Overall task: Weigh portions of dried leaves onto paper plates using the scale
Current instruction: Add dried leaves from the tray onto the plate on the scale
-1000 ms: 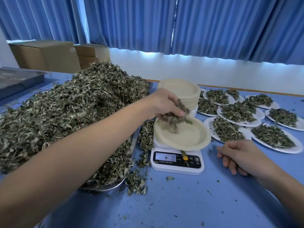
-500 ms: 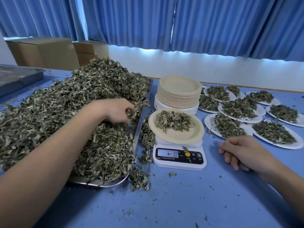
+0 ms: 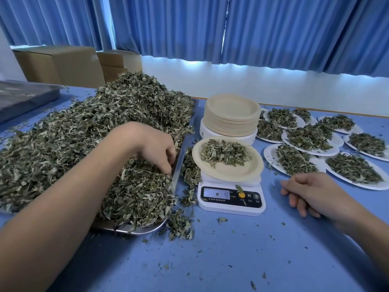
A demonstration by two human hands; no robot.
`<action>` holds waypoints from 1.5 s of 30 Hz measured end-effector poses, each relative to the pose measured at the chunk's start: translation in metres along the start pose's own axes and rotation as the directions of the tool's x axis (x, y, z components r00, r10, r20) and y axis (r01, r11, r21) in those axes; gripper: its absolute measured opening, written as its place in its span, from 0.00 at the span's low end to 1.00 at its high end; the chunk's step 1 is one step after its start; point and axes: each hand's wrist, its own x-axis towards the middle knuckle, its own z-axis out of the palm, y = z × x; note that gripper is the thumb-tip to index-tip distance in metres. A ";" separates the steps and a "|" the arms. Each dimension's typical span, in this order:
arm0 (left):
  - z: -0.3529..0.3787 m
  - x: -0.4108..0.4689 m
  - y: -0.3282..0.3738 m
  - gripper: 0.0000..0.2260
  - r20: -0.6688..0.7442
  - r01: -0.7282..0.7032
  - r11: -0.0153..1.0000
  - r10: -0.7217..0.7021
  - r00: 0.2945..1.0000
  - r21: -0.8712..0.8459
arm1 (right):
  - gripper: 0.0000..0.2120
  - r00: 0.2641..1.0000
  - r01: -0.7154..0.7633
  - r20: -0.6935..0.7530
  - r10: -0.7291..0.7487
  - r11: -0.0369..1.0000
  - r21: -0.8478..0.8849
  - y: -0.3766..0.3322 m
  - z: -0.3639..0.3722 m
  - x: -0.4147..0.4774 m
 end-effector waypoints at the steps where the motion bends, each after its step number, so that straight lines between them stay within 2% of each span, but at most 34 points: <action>1: 0.001 0.000 0.001 0.05 0.010 0.004 1.000 -0.004 1.000 0.013 | 0.15 1.000 0.002 0.001 -0.002 1.000 -0.002 0.000 0.000 0.000; 10: 0.005 0.004 0.009 0.05 -0.004 0.001 0.997 0.000 1.000 0.074 | 0.15 1.000 0.006 0.004 -0.006 1.000 -0.016 -0.001 0.000 0.000; 15: -0.001 0.000 0.001 0.05 -0.125 0.020 0.999 -0.026 0.992 -0.050 | 0.15 1.000 0.011 0.005 -0.011 1.000 -0.010 0.000 -0.001 0.000; 17: -0.006 -0.002 -0.004 0.04 -0.260 0.011 0.990 -0.049 0.964 -0.143 | 0.15 1.000 0.009 0.007 -0.009 1.000 -0.008 0.000 -0.001 0.001; 20: -0.011 -0.002 -0.008 0.07 -0.451 0.016 0.964 -0.139 0.882 -0.265 | 0.15 1.000 0.008 0.006 -0.008 1.000 -0.004 0.001 -0.001 0.001; 25: -0.011 -0.001 -0.005 0.07 -0.506 0.054 0.946 -0.218 0.835 -0.319 | 0.15 1.000 0.011 0.009 -0.011 1.000 0.001 0.002 -0.002 0.002; 30: -0.017 -0.005 -0.001 0.07 -0.634 0.045 0.935 -0.274 0.723 -0.353 | 0.16 1.000 0.019 0.015 -0.019 1.000 0.004 0.003 -0.002 0.001; 35: -0.016 -0.007 0.000 0.07 -0.631 0.079 0.942 -0.278 0.725 -0.325 | 0.16 1.000 0.013 0.012 -0.013 1.000 0.005 0.002 -0.002 0.001; 38: -0.020 -0.011 0.001 0.07 -0.695 0.037 0.943 -0.271 0.666 -0.331 | 0.15 1.000 0.015 0.016 -0.015 1.000 0.000 0.001 -0.002 0.001; 42: -0.019 -0.014 0.004 0.08 -0.692 0.068 0.947 -0.278 0.667 -0.315 | 0.15 1.000 0.017 0.015 -0.017 1.000 -0.004 0.001 -0.002 0.001; 45: -0.021 -0.015 0.008 0.12 -0.739 0.072 0.951 -0.280 0.612 -0.301 | 0.16 1.000 0.020 0.018 -0.020 1.000 -0.005 0.001 -0.002 0.001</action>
